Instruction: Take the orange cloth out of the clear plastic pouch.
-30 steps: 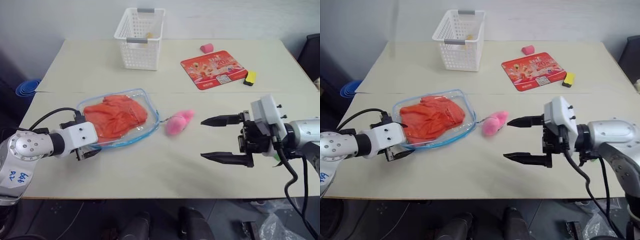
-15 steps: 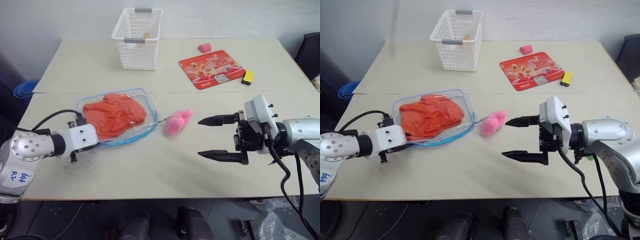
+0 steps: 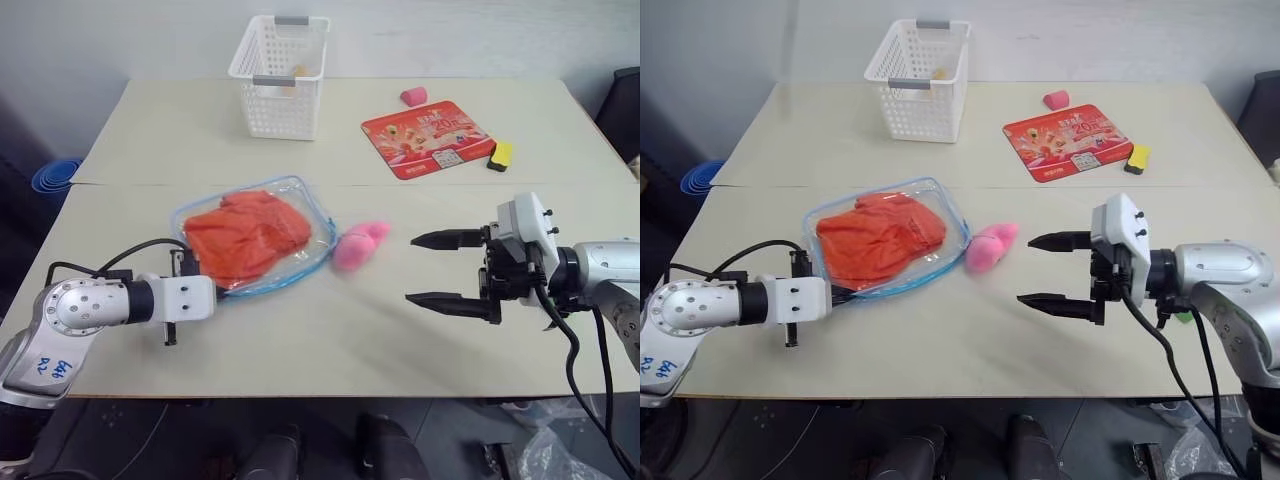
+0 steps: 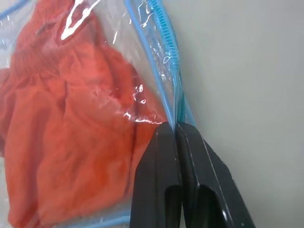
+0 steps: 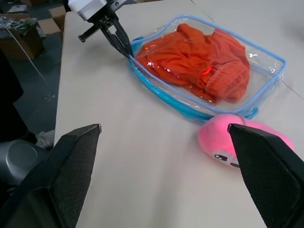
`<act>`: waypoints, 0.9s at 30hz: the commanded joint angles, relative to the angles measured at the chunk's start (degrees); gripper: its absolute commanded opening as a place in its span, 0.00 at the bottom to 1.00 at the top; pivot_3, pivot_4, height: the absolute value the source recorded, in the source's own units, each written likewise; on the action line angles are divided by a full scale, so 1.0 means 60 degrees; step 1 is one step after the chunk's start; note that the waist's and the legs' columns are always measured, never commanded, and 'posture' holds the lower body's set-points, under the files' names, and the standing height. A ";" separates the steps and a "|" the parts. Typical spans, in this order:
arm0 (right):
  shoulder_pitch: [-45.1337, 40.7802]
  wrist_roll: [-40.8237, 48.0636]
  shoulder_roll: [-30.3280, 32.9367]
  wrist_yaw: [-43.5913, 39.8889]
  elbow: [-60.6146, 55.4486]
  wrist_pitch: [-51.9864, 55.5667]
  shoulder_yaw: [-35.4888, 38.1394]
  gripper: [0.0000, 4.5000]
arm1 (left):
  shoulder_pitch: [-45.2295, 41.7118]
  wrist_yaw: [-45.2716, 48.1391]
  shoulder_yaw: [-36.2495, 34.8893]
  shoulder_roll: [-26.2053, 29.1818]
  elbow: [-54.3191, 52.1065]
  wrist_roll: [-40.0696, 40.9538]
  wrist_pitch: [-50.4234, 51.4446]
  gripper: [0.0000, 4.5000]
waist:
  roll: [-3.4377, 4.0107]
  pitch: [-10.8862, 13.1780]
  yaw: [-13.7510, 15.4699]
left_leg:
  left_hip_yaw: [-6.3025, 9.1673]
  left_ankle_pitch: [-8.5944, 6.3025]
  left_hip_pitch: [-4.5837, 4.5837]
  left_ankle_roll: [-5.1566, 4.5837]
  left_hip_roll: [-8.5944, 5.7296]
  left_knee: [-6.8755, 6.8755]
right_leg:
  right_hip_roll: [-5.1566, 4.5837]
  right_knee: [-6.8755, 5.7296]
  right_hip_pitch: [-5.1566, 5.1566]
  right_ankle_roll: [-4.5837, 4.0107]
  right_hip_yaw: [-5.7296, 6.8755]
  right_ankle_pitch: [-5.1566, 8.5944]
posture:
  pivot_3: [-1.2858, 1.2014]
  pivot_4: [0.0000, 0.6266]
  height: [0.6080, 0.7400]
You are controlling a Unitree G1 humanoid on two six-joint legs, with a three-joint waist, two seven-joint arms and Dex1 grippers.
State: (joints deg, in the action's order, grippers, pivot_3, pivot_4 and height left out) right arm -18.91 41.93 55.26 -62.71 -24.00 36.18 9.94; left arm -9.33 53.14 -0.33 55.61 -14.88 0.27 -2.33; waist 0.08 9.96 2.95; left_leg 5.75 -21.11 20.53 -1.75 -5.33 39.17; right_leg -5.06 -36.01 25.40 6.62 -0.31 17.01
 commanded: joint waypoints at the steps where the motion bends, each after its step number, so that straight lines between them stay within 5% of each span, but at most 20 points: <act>1: 0.0301 -0.0104 0.0336 -0.0119 0.0013 -0.0190 0.0703 1.00 | -0.0366 0.0263 0.0461 -0.0340 -0.0192 0.0112 -0.1049 0.01 | 0.0000 0.0000 0.0004 | -0.0001 0.0000 0.0000 0.0000 -0.0001 0.0000 | 0.0000 0.0001 0.0000 0.0001 -0.0001 0.0000 | 0.52 0.24 1.00; 14: 0.2585 -0.0559 0.1203 -0.1019 -0.0098 -0.0474 0.2438 1.00 | -0.3154 0.1413 0.3030 -0.2242 0.1622 -0.0686 -0.3388 0.01 | 0.0001 -0.0001 -0.0002 | -0.0011 0.0002 -0.0001 -0.0002 -0.0001 0.0013 | 0.0009 -0.0017 0.0000 0.0006 0.0002 -0.0003 | 0.52 0.24 1.00; 24: 0.3853 -0.0539 0.1033 -0.0985 -0.0730 -0.0408 0.3539 1.00 | -0.3325 0.1306 0.3265 -0.2277 0.2082 -0.1593 -0.2870 0.01 | 0.0000 -0.0002 -0.0014 | -0.0021 0.0002 -0.0009 -0.0002 0.0002 0.0038 | 0.0018 -0.0053 0.0002 0.0008 -0.0004 -0.0004 | 0.52 0.24 1.00; 27: 0.3930 -0.0377 0.0976 -0.0941 -0.0816 -0.0339 0.3690 1.00 | -0.3163 0.1340 0.3061 -0.2229 0.1655 -0.1302 -0.2141 0.15 | 0.0000 -0.0002 -0.0014 | -0.0021 0.0002 -0.0009 -0.0001 0.0003 0.0049 | 0.0018 -0.0067 0.0002 0.0008 -0.0011 -0.0004 | 0.52 0.24 1.00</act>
State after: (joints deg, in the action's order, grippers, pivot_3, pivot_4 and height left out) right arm 4.60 38.50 61.26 -68.45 -27.14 34.04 29.81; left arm -28.63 61.06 19.70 41.39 -2.77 -8.64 -17.13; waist 0.08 9.95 2.87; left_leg 5.62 -21.10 20.48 -1.76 -5.31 39.48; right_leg -4.95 -36.43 25.41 6.66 -0.39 16.98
